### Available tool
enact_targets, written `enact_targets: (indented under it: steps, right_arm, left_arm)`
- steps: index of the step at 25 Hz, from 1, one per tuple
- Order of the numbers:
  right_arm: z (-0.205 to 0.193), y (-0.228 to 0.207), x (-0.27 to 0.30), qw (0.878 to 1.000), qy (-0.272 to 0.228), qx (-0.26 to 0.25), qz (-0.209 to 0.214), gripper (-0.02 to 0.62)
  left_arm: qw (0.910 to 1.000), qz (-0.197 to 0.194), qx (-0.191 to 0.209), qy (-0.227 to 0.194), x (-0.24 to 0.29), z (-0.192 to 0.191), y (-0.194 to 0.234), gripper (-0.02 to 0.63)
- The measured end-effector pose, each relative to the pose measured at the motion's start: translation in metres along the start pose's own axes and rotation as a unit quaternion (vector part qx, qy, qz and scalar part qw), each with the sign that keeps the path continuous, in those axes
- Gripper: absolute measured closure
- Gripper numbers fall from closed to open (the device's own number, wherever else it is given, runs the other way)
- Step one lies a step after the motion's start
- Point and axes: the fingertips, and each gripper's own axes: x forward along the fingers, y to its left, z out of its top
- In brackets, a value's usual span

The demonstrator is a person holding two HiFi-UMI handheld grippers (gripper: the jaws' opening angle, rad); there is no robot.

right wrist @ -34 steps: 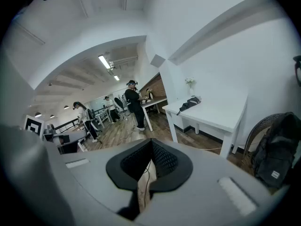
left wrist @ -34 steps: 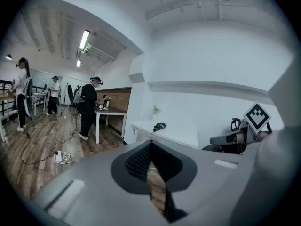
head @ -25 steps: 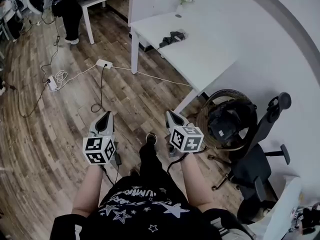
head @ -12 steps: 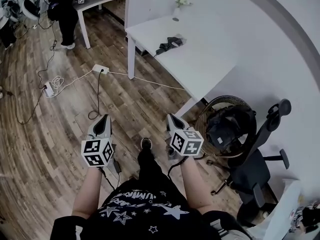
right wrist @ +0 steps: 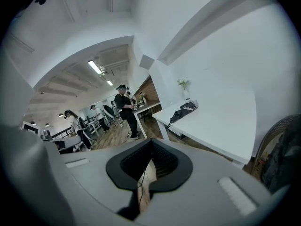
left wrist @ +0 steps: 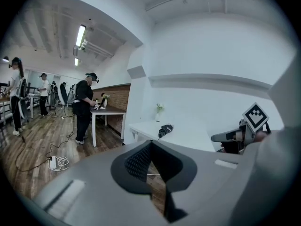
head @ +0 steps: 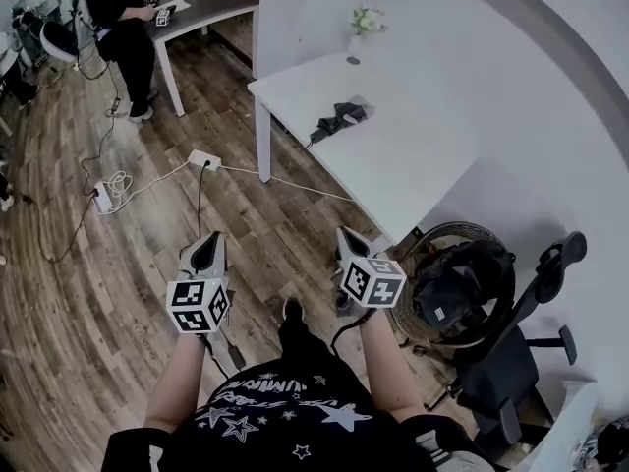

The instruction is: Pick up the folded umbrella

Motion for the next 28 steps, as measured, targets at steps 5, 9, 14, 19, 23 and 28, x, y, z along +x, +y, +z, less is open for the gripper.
enact_targets:
  steps: [5,9,14,19,23,28]
  right_arm:
    - [0.033,-0.022,0.042,1.0,0.0,0.001,0.013,0.578]
    - [0.058,-0.044,0.069,1.0,-0.002,0.005,0.02,0.578]
    - [0.083,-0.076,0.098,1.0,-0.004,0.009,0.023,0.578]
    - [0.099,-0.11,0.118,1.0,-0.001,0.016,0.018,0.578]
    - [0.104,-0.128,0.125,1.0,0.003,0.023,0.01,0.578]
    - [0.109,-0.149,0.135,1.0,0.003,0.031,-0.005,0.578]
  left_arm:
    - [0.9999,0.011,0.002,-0.001,0.047,0.02,0.001,0.603]
    - [0.9999,0.01,0.008,-0.002,0.085,0.035,-0.01,0.603]
    - [0.9998,0.008,0.017,0.001,0.136,0.048,-0.022,0.603]
    - [0.9999,0.0,0.016,0.005,0.175,0.055,-0.039,0.603]
    - [0.9996,-0.011,0.021,0.014,0.198,0.057,-0.047,0.603]
    - [0.999,-0.033,0.026,0.014,0.234,0.067,-0.057,0.603]
